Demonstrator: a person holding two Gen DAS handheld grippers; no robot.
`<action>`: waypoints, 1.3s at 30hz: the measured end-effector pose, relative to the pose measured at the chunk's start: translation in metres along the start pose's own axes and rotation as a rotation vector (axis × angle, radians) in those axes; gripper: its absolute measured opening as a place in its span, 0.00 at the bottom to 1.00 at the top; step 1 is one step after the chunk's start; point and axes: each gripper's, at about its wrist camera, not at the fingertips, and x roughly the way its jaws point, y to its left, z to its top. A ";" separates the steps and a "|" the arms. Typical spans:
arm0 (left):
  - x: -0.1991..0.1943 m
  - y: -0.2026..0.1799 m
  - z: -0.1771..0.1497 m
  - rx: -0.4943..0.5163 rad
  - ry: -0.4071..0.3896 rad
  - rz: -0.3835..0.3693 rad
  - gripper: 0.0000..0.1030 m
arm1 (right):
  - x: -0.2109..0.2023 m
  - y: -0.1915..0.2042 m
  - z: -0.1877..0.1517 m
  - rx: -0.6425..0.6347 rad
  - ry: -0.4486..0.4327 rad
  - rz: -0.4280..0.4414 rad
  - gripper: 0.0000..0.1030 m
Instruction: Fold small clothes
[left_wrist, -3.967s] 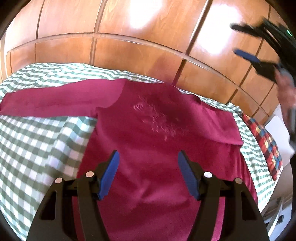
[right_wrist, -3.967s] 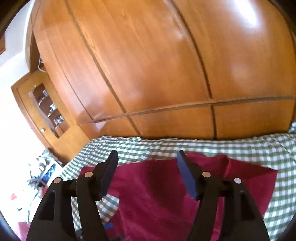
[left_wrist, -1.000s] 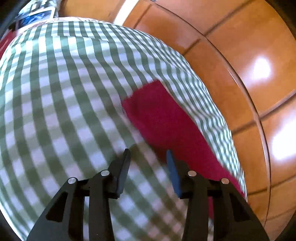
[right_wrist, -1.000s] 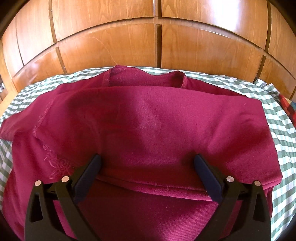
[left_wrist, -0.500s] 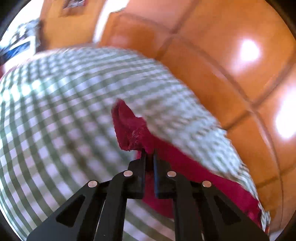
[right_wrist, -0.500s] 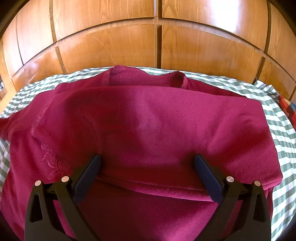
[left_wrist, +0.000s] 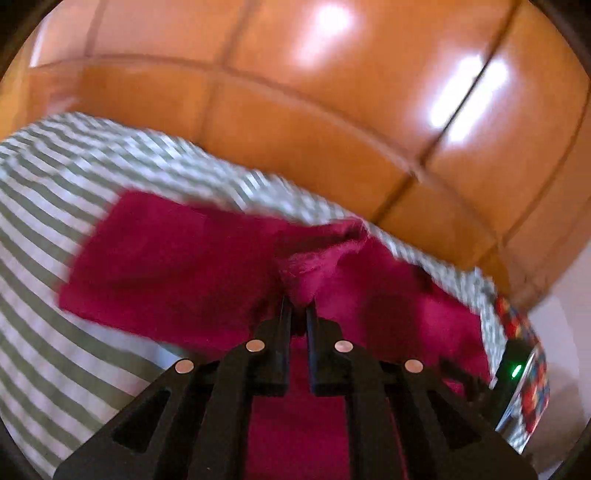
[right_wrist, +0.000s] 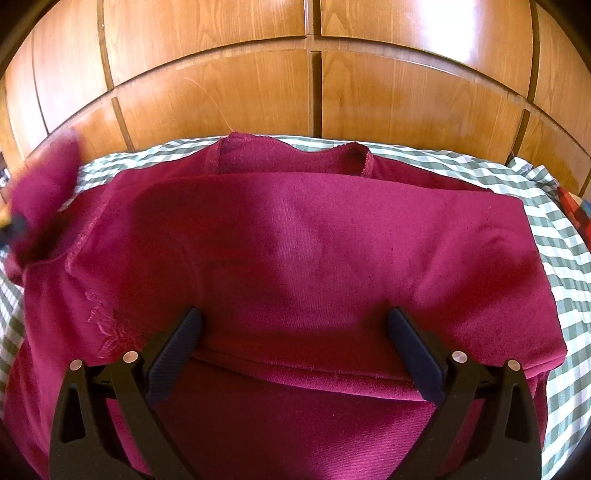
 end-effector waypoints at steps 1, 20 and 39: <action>0.011 -0.011 -0.009 0.035 0.026 0.018 0.18 | 0.000 -0.001 0.000 0.003 -0.001 0.004 0.97; -0.019 0.035 -0.088 -0.002 0.023 0.154 0.47 | -0.009 0.080 0.045 0.071 0.104 0.401 0.86; -0.013 0.023 -0.092 0.050 0.016 0.183 0.57 | -0.071 0.067 0.094 0.010 -0.058 0.338 0.05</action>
